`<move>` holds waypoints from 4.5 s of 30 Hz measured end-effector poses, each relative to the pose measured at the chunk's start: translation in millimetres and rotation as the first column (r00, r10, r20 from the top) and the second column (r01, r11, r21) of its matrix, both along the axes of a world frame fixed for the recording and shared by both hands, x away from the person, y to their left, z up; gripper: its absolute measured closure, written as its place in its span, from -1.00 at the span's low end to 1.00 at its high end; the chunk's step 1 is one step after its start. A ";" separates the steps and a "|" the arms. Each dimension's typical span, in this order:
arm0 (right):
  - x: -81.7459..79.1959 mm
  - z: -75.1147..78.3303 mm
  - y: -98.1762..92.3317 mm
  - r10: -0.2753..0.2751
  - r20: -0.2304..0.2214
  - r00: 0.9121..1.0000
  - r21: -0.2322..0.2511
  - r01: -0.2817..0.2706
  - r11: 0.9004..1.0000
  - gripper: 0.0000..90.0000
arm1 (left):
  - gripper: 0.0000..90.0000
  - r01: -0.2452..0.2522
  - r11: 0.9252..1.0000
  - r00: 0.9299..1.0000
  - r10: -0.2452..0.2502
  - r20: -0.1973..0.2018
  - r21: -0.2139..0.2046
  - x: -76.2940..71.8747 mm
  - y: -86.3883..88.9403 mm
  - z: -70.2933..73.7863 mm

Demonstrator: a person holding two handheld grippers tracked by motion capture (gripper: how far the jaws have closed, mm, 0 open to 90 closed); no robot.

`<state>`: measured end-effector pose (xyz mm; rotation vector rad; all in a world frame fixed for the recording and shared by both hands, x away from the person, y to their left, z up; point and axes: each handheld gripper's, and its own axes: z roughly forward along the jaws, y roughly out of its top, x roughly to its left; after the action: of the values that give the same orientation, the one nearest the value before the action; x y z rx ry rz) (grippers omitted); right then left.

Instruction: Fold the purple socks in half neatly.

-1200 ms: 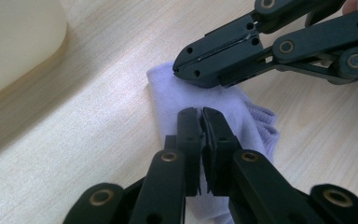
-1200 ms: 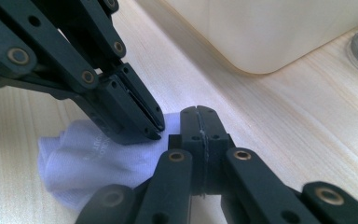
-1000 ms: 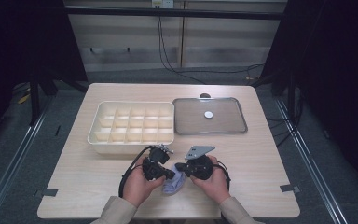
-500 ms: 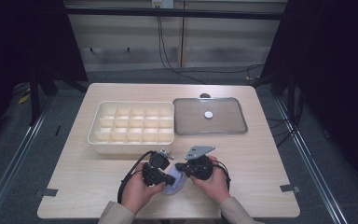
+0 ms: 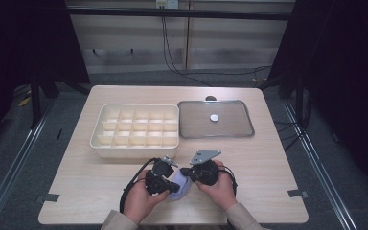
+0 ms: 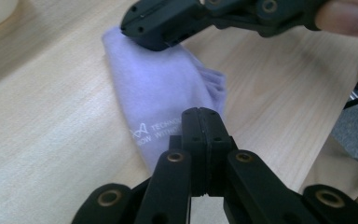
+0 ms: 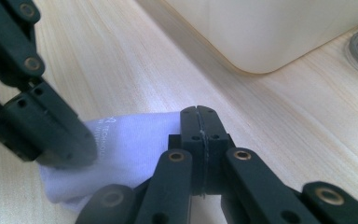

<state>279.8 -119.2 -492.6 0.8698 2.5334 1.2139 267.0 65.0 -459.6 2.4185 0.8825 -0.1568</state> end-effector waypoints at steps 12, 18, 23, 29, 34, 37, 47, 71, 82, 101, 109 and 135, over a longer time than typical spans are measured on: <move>-2.5 -0.4 -5.2 -0.006 -0.001 1.000 0.006 0.006 1.000 1.00 | 1.00 -0.013 1.000 1.000 0.013 0.002 0.014 0.5 -3.5 -8.0; -3.8 -0.1 -5.1 -0.007 -0.003 1.000 0.006 0.007 1.000 1.00 | 1.00 -0.039 0.999 0.999 0.039 0.018 0.034 6.2 7.1 -6.9; -3.8 -0.4 -2.8 0.007 0.004 1.000 0.008 -0.007 1.000 1.00 | 1.00 -0.071 0.996 0.997 0.070 0.020 0.047 14.3 19.6 -6.1; -4.4 -1.4 -0.3 0.015 0.005 1.000 0.020 -0.015 1.000 1.00 | 1.00 -0.087 0.995 0.996 0.086 0.014 0.045 18.6 26.4 -6.4; -4.5 -0.5 0.2 0.020 0.014 1.000 0.011 -0.020 1.000 1.00 | 1.00 -0.081 0.996 0.997 0.081 -0.015 0.031 18.6 29.1 -6.9; -3.9 0.2 0.6 0.028 0.018 0.999 0.004 -0.028 1.000 1.00 | 0.93 -0.097 0.995 0.995 0.097 -0.028 0.007 18.5 33.3 -4.9; -1.0 0.4 2.2 0.037 0.017 0.999 0.010 -0.037 0.999 1.00 | 0.63 -0.117 0.993 0.993 0.117 -0.003 -0.005 35.6 37.9 12.0; 6.7 16.3 -16.4 -0.043 0.044 0.998 0.077 0.040 0.996 0.84 | 0.20 -0.118 0.993 0.993 0.118 -0.005 0.011 45.4 31.4 12.8; 5.8 12.2 -35.4 -0.107 0.040 0.993 0.049 0.105 0.993 0.72 | 0.16 -0.119 0.993 0.993 0.119 -0.013 0.010 46.5 28.7 7.9; -1.7 -2.6 -50.9 -0.155 0.010 0.988 -0.013 0.155 0.988 0.61 | 0.02 -0.078 0.997 0.996 0.079 -0.038 0.021 40.9 12.5 -3.9; -1.8 -5.6 -53.2 -0.167 0.002 0.986 -0.021 0.167 0.986 0.56 | -0.09 -0.068 0.997 0.997 0.069 -0.031 0.028 37.4 7.3 -8.2; 1.0 -9.4 -57.0 -0.193 0.004 0.981 -0.034 0.193 0.981 0.32 | 0.67 0.003 0.999 0.996 0.001 -0.093 0.043 25.4 -4.8 -11.0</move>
<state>280.8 -176.3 -502.0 1.0777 2.3961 1.1076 292.3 60.2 -470.6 2.4686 0.9349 -0.2553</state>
